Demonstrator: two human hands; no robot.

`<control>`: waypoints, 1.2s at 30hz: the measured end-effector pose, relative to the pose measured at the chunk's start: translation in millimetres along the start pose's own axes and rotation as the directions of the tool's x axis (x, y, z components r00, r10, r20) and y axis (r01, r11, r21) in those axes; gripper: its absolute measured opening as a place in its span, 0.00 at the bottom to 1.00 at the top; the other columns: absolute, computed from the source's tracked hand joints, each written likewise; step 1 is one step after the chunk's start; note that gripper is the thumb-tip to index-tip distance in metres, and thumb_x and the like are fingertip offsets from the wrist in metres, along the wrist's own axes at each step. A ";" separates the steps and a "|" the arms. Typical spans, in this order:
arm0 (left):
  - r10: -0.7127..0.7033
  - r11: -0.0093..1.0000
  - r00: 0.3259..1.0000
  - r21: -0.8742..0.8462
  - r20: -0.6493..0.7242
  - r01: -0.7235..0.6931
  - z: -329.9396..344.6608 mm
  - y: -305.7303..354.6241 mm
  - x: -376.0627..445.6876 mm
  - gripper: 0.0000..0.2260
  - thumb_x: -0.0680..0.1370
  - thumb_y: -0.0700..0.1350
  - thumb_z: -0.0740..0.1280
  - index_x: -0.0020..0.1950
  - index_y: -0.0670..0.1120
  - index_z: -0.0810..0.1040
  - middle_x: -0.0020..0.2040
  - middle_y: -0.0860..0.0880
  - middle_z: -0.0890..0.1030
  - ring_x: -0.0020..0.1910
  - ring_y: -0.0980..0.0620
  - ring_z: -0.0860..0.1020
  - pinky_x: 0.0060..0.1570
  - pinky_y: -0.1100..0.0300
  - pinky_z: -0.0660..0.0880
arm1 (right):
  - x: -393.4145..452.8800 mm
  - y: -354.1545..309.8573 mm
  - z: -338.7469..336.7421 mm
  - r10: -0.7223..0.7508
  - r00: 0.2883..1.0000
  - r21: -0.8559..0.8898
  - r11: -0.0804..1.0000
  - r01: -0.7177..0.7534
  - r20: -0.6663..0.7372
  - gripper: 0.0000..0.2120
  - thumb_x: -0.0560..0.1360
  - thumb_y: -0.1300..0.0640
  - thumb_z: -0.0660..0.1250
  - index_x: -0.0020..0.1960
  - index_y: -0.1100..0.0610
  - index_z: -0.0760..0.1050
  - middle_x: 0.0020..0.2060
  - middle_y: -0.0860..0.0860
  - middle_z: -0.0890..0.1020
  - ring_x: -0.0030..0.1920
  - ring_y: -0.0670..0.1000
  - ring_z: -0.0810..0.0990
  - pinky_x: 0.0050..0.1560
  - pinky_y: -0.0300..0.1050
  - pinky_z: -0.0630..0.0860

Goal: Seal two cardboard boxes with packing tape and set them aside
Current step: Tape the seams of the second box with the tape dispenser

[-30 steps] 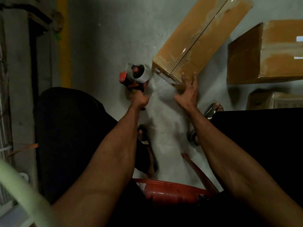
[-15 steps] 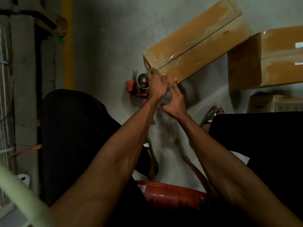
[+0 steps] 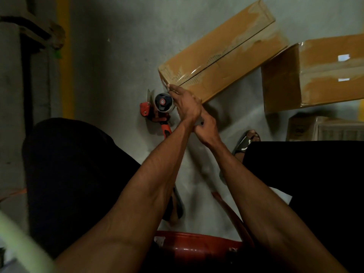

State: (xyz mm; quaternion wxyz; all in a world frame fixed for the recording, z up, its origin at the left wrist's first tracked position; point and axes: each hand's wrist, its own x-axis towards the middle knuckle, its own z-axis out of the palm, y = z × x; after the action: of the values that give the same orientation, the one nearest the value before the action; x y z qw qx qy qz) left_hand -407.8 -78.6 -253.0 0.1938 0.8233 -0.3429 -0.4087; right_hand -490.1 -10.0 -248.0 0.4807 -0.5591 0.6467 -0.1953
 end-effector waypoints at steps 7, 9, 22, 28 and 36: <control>0.081 0.997 0.994 0.001 -0.069 -0.082 -55.6 -21.2 43.1 0.34 0.75 0.40 0.70 0.80 0.42 0.60 0.72 0.40 0.68 0.68 0.42 0.71 0.68 0.51 0.71 | 8.6 -4.6 -5.0 -0.015 0.999 -0.057 0.998 0.013 -0.040 0.18 0.70 0.68 0.69 0.57 0.55 0.84 0.64 0.49 0.80 0.64 0.42 0.74 0.68 0.50 0.74; 0.178 0.983 0.982 -0.023 -0.067 -0.180 -76.4 -32.2 53.5 0.30 0.69 0.45 0.72 0.71 0.43 0.72 0.63 0.42 0.76 0.62 0.44 0.76 0.62 0.51 0.76 | 11.5 -5.7 -7.1 0.005 0.999 -0.056 0.998 -0.008 -0.043 0.16 0.72 0.67 0.70 0.57 0.56 0.83 0.61 0.49 0.80 0.64 0.47 0.77 0.69 0.49 0.74; 0.579 0.700 0.805 0.428 0.128 -0.571 -80.1 -36.7 46.5 0.15 0.72 0.39 0.67 0.58 0.41 0.77 0.58 0.38 0.75 0.55 0.38 0.74 0.53 0.43 0.75 | 61.9 -66.5 33.0 -0.118 0.991 -0.207 0.973 0.104 -0.057 0.17 0.72 0.68 0.61 0.58 0.64 0.80 0.55 0.59 0.81 0.57 0.58 0.78 0.63 0.53 0.74; 0.503 0.795 0.854 0.317 0.133 -0.517 -83.3 -32.1 72.4 0.12 0.73 0.35 0.60 0.54 0.38 0.78 0.55 0.36 0.78 0.53 0.35 0.75 0.49 0.46 0.71 | 116.2 -85.8 19.0 0.379 0.911 0.482 0.776 -0.408 0.162 0.19 0.79 0.71 0.57 0.69 0.68 0.73 0.54 0.55 0.81 0.47 0.50 0.81 0.47 0.40 0.77; 0.445 0.787 0.893 0.448 0.065 -0.424 -69.8 -14.9 71.3 0.12 0.78 0.39 0.61 0.59 0.39 0.77 0.60 0.39 0.76 0.57 0.38 0.74 0.57 0.46 0.72 | 97.8 -39.4 -50.0 0.547 0.837 0.718 0.567 -0.404 0.039 0.16 0.80 0.68 0.59 0.64 0.64 0.79 0.50 0.56 0.86 0.47 0.51 0.85 0.53 0.44 0.82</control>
State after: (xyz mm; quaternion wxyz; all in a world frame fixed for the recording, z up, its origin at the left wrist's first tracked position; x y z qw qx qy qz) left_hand -314.9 -117.2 -259.2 0.0938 0.7531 -0.6038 -0.2440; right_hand -502.4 -125.0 -233.2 0.6269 -0.1168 0.6912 -0.3399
